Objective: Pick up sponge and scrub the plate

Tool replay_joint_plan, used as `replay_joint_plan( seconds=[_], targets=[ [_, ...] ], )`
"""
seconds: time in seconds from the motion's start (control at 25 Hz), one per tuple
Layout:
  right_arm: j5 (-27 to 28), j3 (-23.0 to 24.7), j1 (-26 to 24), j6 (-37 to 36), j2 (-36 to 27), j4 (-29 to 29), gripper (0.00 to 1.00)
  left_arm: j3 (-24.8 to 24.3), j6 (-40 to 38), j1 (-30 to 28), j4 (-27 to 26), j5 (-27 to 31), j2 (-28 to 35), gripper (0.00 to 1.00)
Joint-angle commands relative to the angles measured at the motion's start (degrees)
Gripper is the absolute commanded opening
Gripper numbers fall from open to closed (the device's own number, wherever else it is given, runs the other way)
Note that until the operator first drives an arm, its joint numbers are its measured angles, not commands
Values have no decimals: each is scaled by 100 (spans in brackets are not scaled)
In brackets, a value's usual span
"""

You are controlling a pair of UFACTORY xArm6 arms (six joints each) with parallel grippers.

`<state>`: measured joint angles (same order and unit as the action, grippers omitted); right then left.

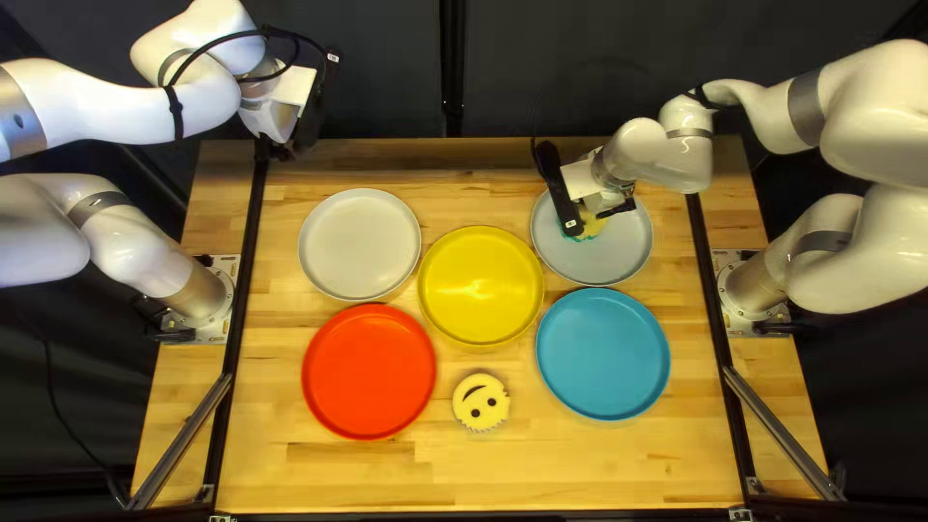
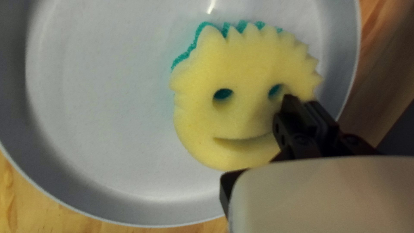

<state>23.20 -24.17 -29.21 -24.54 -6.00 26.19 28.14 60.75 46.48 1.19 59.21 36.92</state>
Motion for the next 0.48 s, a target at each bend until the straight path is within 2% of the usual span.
replay_joint_plan(
  seconds=[0.04,0.2,0.48],
  targets=[
    [-53,188,-223,-201,-128,-39,0,0,0,0,0,0,0,100],
    [-25,461,-460,-385,-367,-85,0,0,0,0,0,0,0,100],
    [147,779,-570,-439,-763,-93,0,0,0,0,0,0,0,100]
  ],
)
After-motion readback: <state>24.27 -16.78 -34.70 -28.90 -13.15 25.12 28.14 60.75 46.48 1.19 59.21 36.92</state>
